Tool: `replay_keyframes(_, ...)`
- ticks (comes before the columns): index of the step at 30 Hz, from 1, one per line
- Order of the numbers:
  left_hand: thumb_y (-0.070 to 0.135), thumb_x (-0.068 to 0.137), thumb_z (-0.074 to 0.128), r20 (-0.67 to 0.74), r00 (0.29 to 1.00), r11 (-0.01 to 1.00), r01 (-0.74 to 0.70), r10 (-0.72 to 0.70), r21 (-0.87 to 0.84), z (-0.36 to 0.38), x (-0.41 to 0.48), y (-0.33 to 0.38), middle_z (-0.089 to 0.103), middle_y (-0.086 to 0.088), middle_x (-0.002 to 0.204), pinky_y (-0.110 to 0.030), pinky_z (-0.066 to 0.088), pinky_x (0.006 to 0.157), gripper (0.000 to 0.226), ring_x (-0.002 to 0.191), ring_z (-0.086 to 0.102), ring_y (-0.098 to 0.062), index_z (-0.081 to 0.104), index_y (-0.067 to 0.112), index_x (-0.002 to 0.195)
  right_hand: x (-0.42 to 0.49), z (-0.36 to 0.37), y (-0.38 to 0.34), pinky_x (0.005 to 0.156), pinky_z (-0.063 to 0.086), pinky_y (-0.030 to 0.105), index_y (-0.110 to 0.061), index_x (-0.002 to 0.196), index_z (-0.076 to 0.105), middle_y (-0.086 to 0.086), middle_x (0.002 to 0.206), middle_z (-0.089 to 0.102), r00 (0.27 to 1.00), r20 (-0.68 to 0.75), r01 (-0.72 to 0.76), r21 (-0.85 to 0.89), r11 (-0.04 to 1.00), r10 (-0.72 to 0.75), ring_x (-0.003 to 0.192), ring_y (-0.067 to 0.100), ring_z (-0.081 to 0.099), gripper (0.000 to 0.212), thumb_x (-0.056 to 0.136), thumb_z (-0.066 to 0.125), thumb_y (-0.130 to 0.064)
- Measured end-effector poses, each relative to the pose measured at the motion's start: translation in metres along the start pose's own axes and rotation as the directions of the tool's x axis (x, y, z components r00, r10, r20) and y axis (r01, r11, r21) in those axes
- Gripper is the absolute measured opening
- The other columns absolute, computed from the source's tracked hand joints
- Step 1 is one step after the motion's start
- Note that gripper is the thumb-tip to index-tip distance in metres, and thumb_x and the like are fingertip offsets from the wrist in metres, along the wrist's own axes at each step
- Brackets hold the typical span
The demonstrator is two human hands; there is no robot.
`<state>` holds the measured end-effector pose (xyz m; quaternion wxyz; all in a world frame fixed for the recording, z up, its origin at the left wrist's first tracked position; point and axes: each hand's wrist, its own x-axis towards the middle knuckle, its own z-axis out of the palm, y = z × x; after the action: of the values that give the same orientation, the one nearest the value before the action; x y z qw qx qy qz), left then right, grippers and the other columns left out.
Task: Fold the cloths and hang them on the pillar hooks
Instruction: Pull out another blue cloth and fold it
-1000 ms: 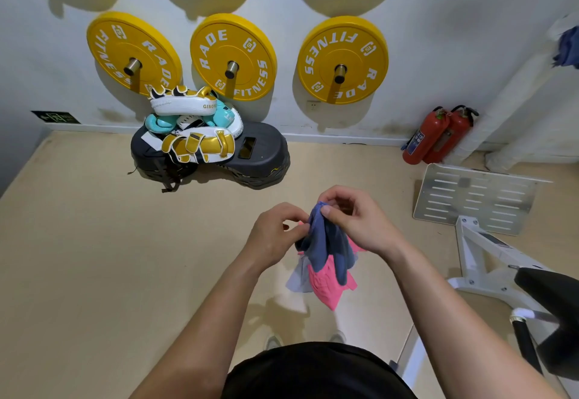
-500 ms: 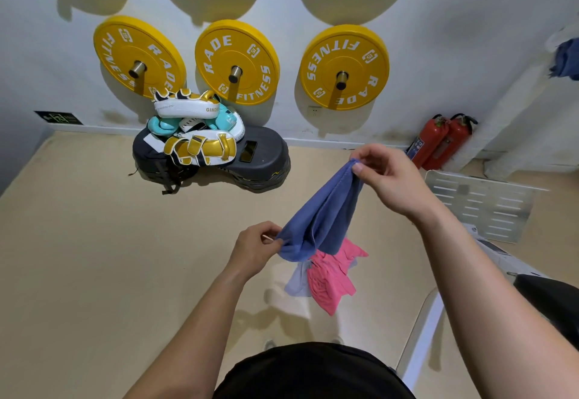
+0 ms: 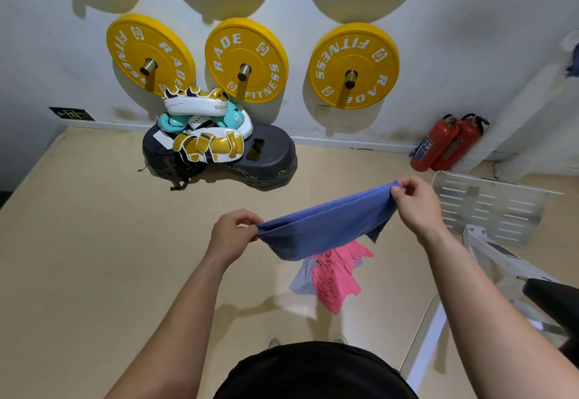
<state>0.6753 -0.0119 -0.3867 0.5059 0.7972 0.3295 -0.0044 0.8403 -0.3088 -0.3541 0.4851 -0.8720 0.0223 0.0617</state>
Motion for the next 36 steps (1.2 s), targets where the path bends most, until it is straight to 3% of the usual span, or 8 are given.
replay_keyframes(4,0.008,0.085,0.062,0.092,0.993,0.976,-0.087,0.07,0.2,0.002,-0.005,0.003,0.073,0.006,0.076,-0.028,0.059,0.071,0.02,0.073,0.071,-0.013,0.074,0.023,0.079,-0.003,-0.002,0.011,0.057,0.036,0.026,-0.005,0.096,0.061,0.007,0.08,0.054,0.997,-0.029,-0.074,-0.031,0.997,0.073,0.072,0.02,0.047,0.009,0.097,0.053,-0.009)
replay_keyframes(8,0.021,0.078,0.075,0.213,0.972,0.947,-0.157,0.098,0.281,0.007,-0.012,0.005,0.07,0.012,0.075,-0.019,0.05,0.059,0.007,0.069,0.065,-0.008,0.07,0.027,0.078,-0.004,-0.003,0.016,0.058,0.036,0.029,-0.005,0.1,0.06,0.003,0.08,0.055,0.994,-0.058,-0.098,-0.061,0.993,0.094,0.075,0.02,0.049,0.011,0.098,0.051,-0.012)
replay_keyframes(10,0.023,0.073,0.08,0.259,0.959,0.925,-0.202,0.119,0.323,0.01,-0.012,0.004,0.068,0.012,0.076,-0.018,0.046,0.057,0.016,0.07,0.063,-0.01,0.067,0.027,0.08,-0.004,-0.003,0.018,0.063,0.037,0.032,-0.009,0.1,0.059,-0.001,0.079,0.055,0.992,-0.06,-0.117,-0.076,0.99,0.112,0.078,0.022,0.051,0.011,0.099,0.049,-0.014)
replay_keyframes(16,0.015,0.084,0.071,0.097,0.965,0.928,-0.262,0.244,0.267,0.013,-0.01,0.003,0.067,0.009,0.072,-0.022,0.047,0.063,0.009,0.07,0.06,-0.007,0.068,0.021,0.079,-0.007,-0.003,0.026,0.069,0.036,0.033,-0.007,0.099,0.06,0.005,0.086,0.06,0.99,-0.042,-0.142,-0.138,0.98,0.138,0.082,0.026,0.054,0.014,0.098,0.048,-0.014)
replay_keyframes(19,0.018,0.089,0.069,0.053,0.958,0.924,-0.285,0.281,0.256,0.012,-0.01,0.002,0.067,0.009,0.072,-0.016,0.044,0.062,0.009,0.072,0.06,-0.006,0.07,0.021,0.08,-0.012,-0.003,0.032,0.067,0.036,0.032,-0.004,0.098,0.062,0.008,0.086,0.061,0.988,0.002,-0.15,-0.136,0.979,0.152,0.08,0.026,0.053,0.017,0.099,0.048,-0.012)
replay_keyframes(26,0.021,0.099,0.055,-0.08,0.961,0.947,-0.243,0.264,0.208,0.005,-0.012,0.01,0.061,0.009,0.072,-0.023,0.041,0.058,0.021,0.068,0.053,-0.01,0.063,0.021,0.08,-0.027,-0.001,0.037,0.061,0.03,0.034,-0.012,0.079,0.05,0.0,0.072,0.045,0.989,0.027,-0.149,0.035,0.988,0.148,0.068,0.018,0.038,0.018,0.095,0.043,-0.013)
replay_keyframes(29,0.023,0.103,0.047,-0.149,0.958,0.966,-0.229,0.246,0.122,0.009,-0.012,0.019,0.054,0.003,0.071,-0.026,0.038,0.056,0.025,0.066,0.047,-0.012,0.055,0.018,0.079,-0.036,0.008,0.031,0.066,0.034,0.035,-0.01,0.087,0.05,-0.002,0.08,0.048,0.99,-0.018,-0.138,0.1,0.985,0.141,0.073,0.016,0.042,0.018,0.098,0.038,-0.017)
replay_keyframes(36,0.032,0.102,0.052,-0.32,0.935,0.988,-0.146,0.151,0.041,0.017,0.0,0.029,0.063,0.002,0.09,-0.023,0.045,0.063,0.014,0.083,0.057,-0.015,0.06,0.022,0.097,-0.039,0.02,0.017,0.077,0.037,0.034,-0.005,0.109,0.049,0.003,0.096,0.056,0.988,-0.153,-0.017,0.088,0.996,0.03,0.088,0.024,0.051,0.021,0.104,0.034,-0.019)
